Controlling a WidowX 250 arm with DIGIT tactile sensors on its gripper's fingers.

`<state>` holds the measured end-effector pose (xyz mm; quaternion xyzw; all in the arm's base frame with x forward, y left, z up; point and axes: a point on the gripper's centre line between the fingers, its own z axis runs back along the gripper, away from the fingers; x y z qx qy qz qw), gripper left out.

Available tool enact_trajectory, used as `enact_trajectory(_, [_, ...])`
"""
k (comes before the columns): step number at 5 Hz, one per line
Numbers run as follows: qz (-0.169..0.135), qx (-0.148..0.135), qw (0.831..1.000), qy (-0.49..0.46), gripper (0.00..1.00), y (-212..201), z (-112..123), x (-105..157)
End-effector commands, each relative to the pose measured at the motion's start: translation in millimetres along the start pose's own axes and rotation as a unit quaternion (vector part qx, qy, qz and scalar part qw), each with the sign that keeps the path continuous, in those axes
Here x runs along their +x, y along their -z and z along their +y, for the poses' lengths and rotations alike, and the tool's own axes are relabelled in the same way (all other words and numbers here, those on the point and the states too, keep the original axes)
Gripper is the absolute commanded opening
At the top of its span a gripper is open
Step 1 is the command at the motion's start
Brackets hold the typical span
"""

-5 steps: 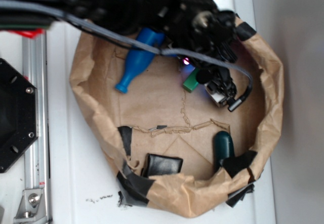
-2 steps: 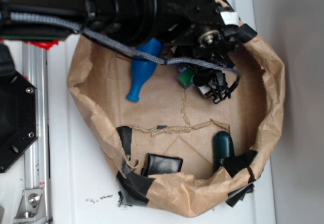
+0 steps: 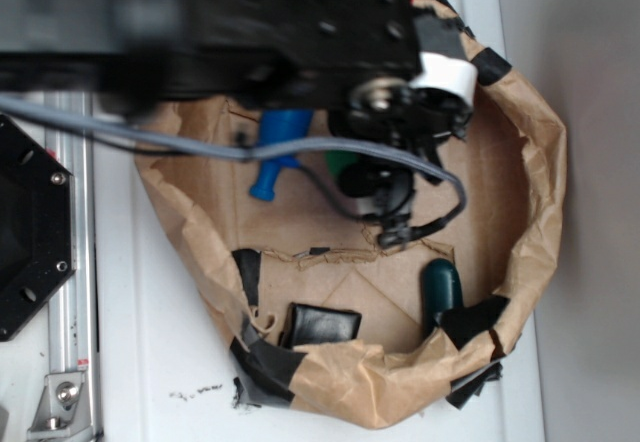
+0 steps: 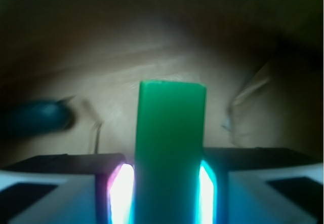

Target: Grab the green block.

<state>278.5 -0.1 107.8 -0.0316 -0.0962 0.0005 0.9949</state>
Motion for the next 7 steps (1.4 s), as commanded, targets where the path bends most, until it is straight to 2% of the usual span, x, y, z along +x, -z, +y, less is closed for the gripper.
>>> enact_trajectory(1, [0.008, 0.027, 0.988, 0.153, 0.00, -92.2, -16.0, -11.0])
enact_trajectory(3, [-0.010, 0.016, 0.985, 0.169, 0.00, -91.4, -17.4, -26.3])
enact_trajectory(5, [-0.012, 0.010, 0.987, 0.160, 0.00, -85.7, -16.2, -24.1])
enact_trajectory(7, [-0.018, 0.033, 0.992, 0.123, 0.00, -87.1, -9.1, -23.3])
